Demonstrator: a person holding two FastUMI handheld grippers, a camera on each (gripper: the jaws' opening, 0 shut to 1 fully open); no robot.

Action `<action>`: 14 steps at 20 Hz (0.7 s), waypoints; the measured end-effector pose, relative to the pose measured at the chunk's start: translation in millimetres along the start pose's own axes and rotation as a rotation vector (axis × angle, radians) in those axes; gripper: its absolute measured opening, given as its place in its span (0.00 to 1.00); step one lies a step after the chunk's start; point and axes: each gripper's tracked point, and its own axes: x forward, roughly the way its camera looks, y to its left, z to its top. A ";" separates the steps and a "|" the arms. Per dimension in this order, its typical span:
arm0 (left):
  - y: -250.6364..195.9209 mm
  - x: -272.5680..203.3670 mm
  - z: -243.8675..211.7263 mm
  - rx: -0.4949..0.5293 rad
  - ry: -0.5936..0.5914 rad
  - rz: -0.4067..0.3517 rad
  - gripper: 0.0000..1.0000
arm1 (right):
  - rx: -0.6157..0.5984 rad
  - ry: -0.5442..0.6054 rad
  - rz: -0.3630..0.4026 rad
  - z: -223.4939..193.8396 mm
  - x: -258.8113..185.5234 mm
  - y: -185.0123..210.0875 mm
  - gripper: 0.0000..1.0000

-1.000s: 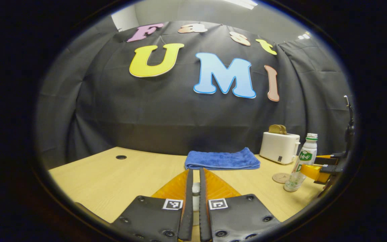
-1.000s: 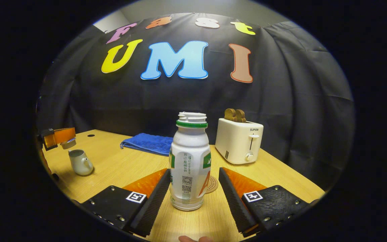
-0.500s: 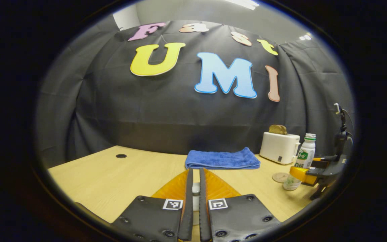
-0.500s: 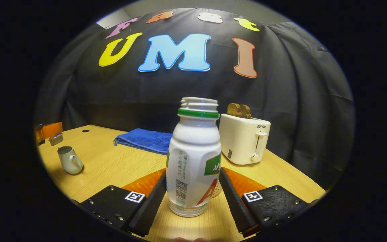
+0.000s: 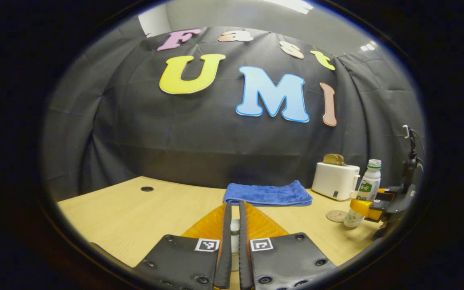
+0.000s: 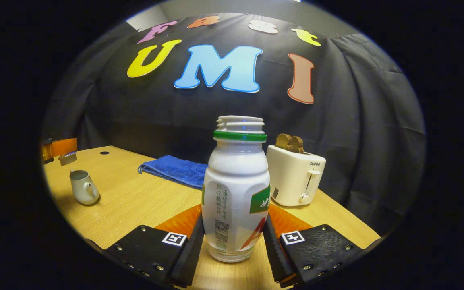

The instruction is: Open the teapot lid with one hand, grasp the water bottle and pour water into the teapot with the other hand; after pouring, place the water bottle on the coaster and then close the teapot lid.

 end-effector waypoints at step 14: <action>17.8 -109.8 37.5 -0.037 -0.040 -0.004 0.18 | -0.448 0.005 0.125 30.1 -10.8 93.1 0.71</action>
